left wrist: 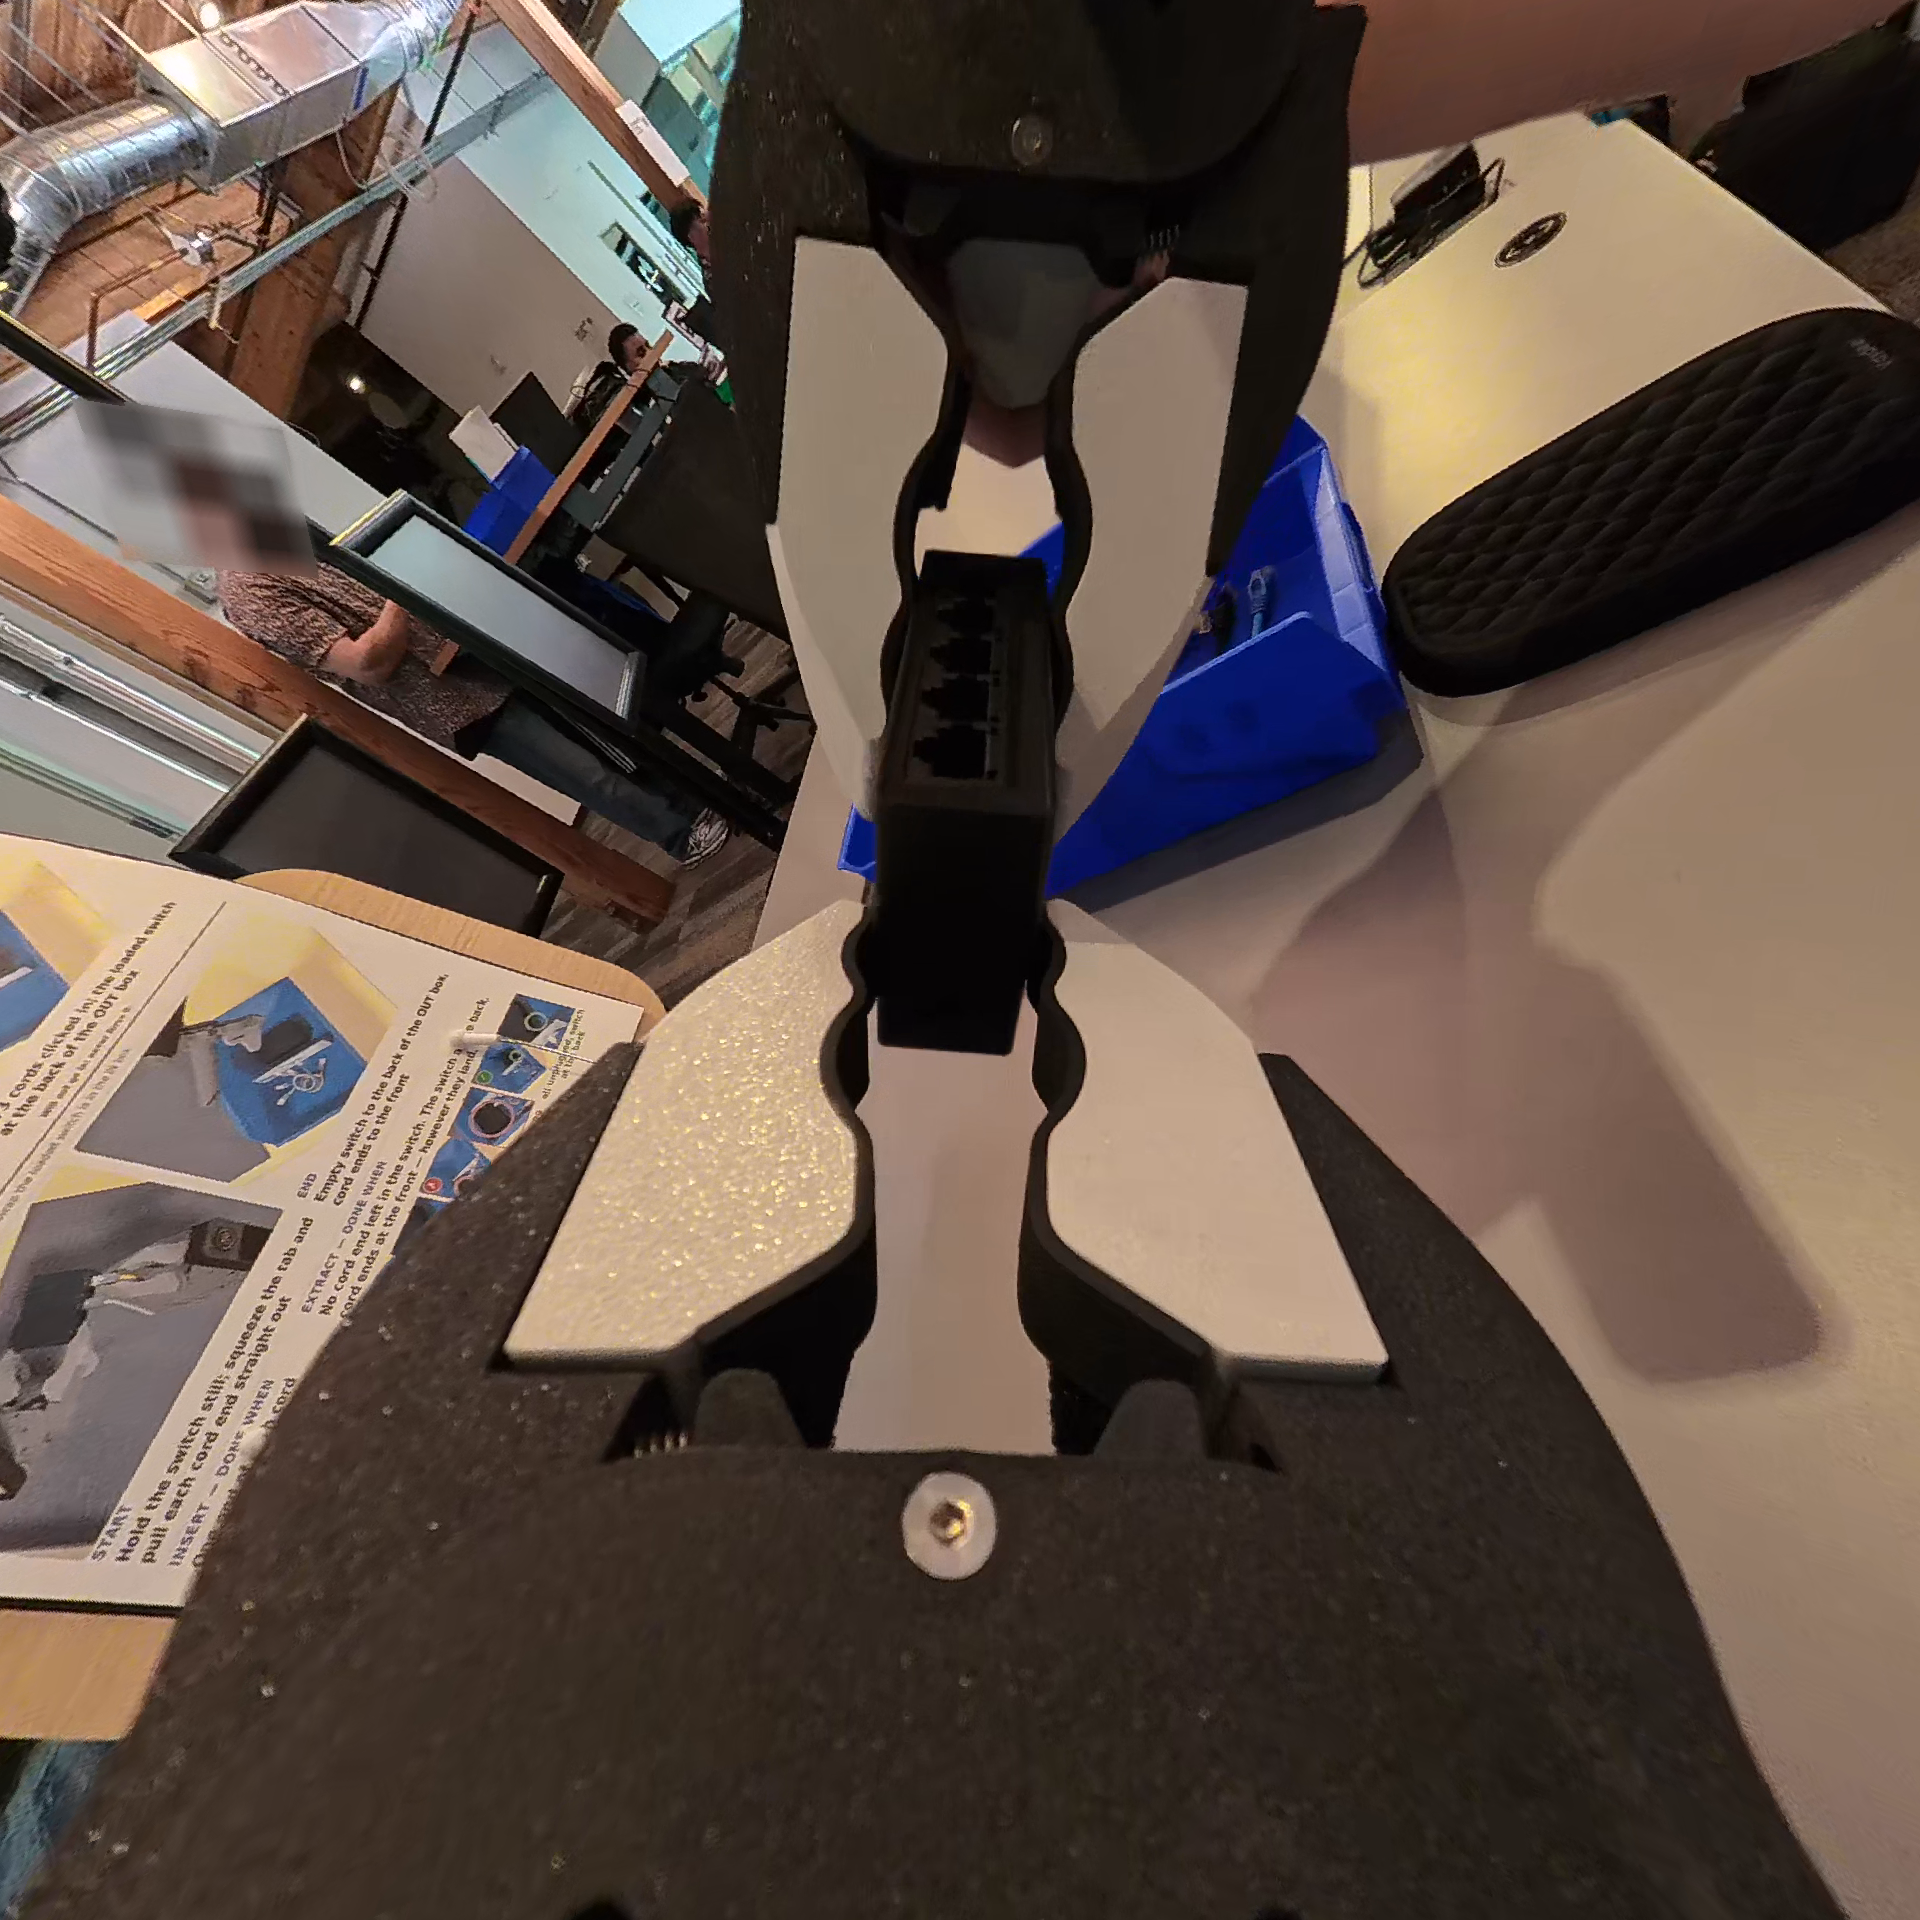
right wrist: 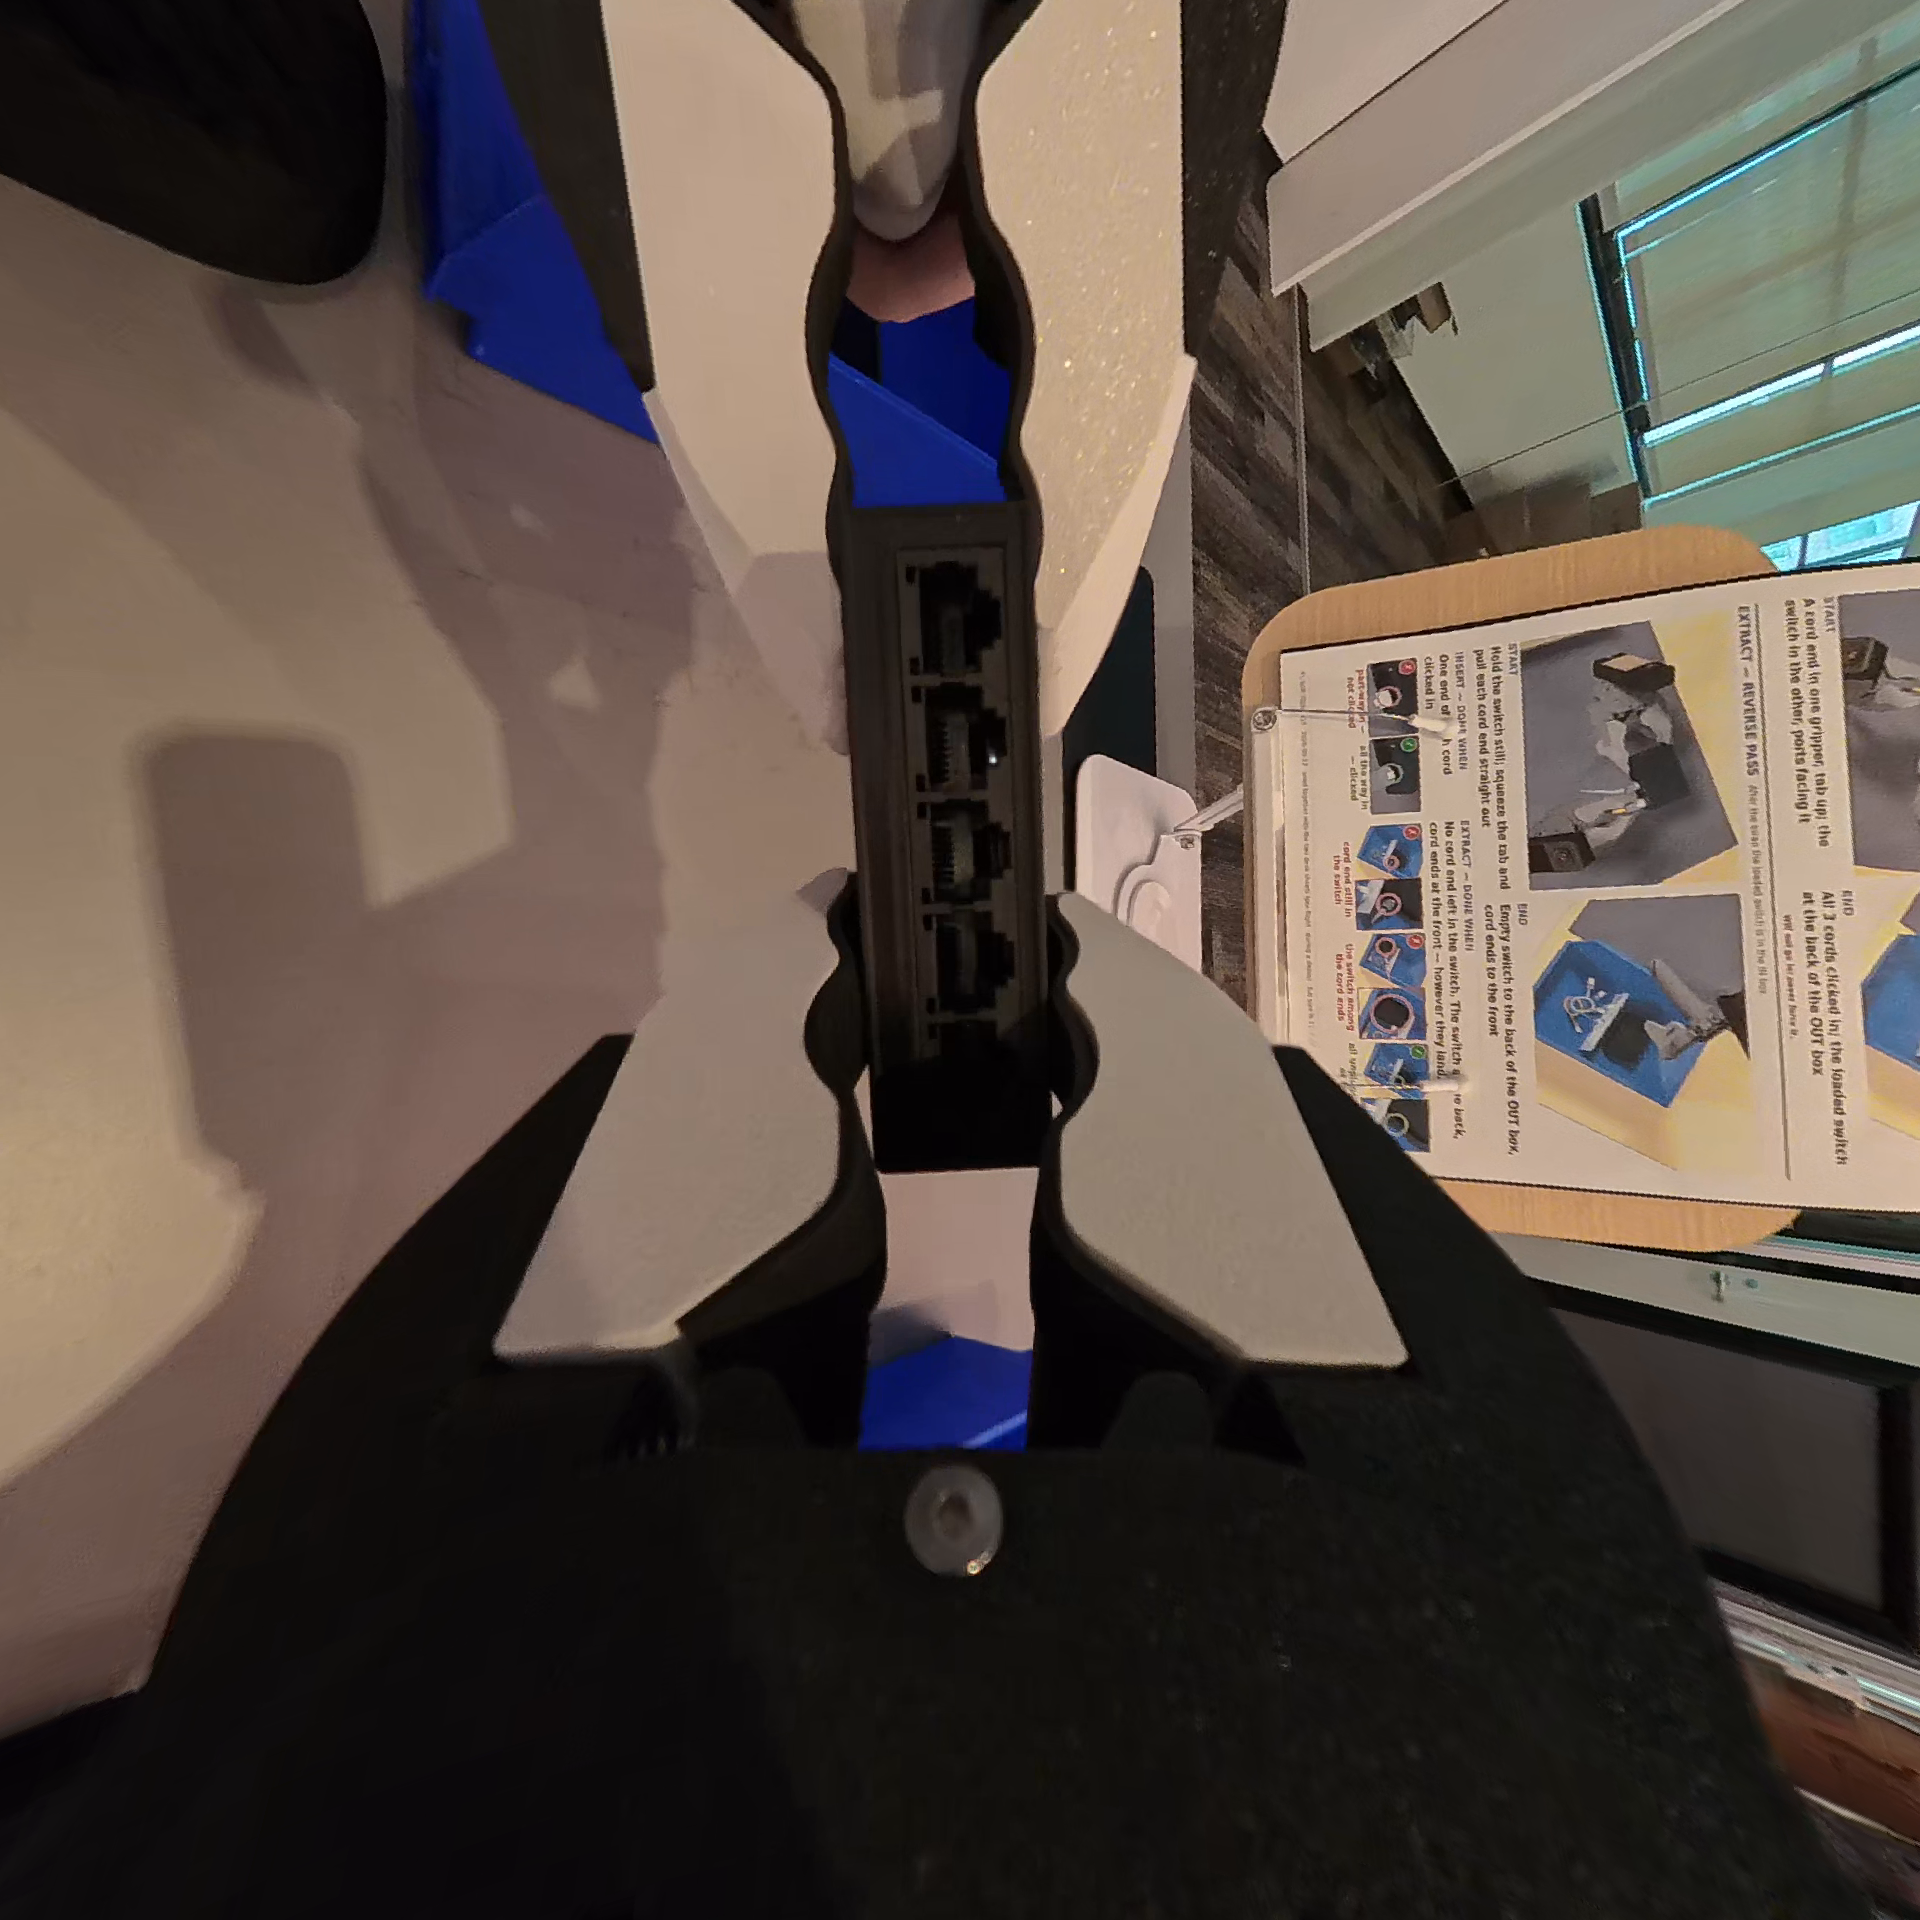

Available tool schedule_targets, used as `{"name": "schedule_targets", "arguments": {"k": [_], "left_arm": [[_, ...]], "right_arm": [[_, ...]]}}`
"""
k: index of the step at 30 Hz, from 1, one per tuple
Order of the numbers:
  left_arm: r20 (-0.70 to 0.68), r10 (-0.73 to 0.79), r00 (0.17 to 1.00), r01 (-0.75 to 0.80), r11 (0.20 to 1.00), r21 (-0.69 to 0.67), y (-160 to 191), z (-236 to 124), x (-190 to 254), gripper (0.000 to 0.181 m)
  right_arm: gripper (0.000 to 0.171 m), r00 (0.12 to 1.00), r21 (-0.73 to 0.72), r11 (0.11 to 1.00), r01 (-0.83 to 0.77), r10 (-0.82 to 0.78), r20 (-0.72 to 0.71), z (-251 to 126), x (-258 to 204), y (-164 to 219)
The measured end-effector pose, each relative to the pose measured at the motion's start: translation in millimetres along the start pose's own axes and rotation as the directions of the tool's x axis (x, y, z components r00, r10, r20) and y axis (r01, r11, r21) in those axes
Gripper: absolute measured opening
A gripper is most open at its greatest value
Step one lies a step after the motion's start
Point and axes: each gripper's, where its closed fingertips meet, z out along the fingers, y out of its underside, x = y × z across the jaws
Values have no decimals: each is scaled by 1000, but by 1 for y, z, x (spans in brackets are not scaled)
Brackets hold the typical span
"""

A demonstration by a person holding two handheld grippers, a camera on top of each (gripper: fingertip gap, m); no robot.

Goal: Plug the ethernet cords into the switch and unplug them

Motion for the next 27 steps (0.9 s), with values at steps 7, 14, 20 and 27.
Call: {"name": "schedule_targets", "arguments": {"k": [7, 14, 20, 27], "left_arm": [[30, -9, 1000, 9, 1000, 8, 0, -5, -7, 25], [46, -40, 998, 41, 999, -14, 8, -8, -14, 24], [60, -48, 997, 49, 999, -22, 11, -10, -18, 24], [80, -55, 995, 56, 998, -19, 12, -17, -24, 24]], "right_arm": [[28, 996, -76, 995, 71, -75, -45, -14, 11, 8], [29, 983, -170, 979, 116, -138, -120, -36, 34, 24], [29, 969, -285, 952, 115, -170, -177, -63, 70, 58], [28, 959, -391, 920, 24, -131, -249, -99, 121, 116]]}}
